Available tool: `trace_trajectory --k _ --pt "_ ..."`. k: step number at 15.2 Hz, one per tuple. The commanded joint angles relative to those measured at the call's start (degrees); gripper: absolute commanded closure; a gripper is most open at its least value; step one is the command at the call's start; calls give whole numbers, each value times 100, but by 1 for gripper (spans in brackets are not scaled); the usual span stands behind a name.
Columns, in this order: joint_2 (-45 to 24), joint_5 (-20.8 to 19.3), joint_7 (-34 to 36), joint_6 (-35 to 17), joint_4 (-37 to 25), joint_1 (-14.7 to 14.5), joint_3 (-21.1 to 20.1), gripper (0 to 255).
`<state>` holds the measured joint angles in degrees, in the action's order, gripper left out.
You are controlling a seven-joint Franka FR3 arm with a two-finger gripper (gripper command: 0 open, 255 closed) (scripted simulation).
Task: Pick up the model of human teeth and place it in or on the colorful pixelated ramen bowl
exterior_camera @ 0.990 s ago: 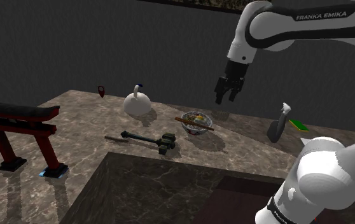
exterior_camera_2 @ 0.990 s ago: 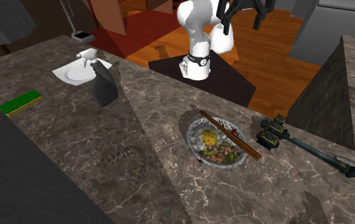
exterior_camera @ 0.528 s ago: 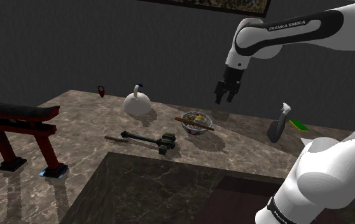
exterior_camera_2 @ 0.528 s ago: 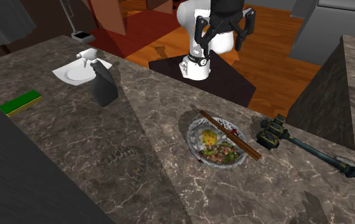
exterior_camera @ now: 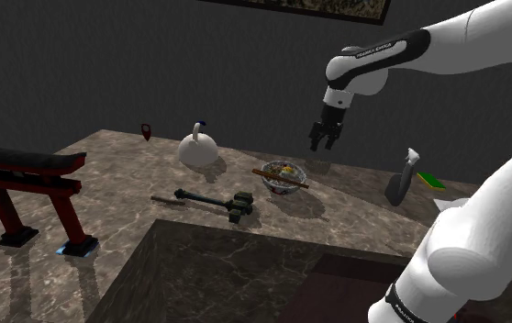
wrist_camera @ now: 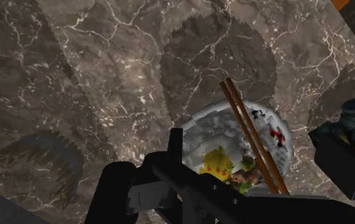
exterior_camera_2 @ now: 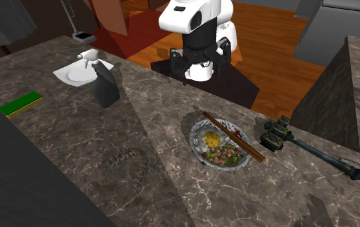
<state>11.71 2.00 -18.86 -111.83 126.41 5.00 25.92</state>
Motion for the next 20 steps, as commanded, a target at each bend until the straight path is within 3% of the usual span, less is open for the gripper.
trace_trajectory --k 1,9,15,20 --pt "-455 200 -323 -85 -265 24 181 0" --pt "-2451 1286 -1617 -2 -1714 491 555 0" --pt "-3971 1988 -2254 378 -3173 1221 427 0" --pt "-5275 2377 -2476 870 -4747 1945 210 0"
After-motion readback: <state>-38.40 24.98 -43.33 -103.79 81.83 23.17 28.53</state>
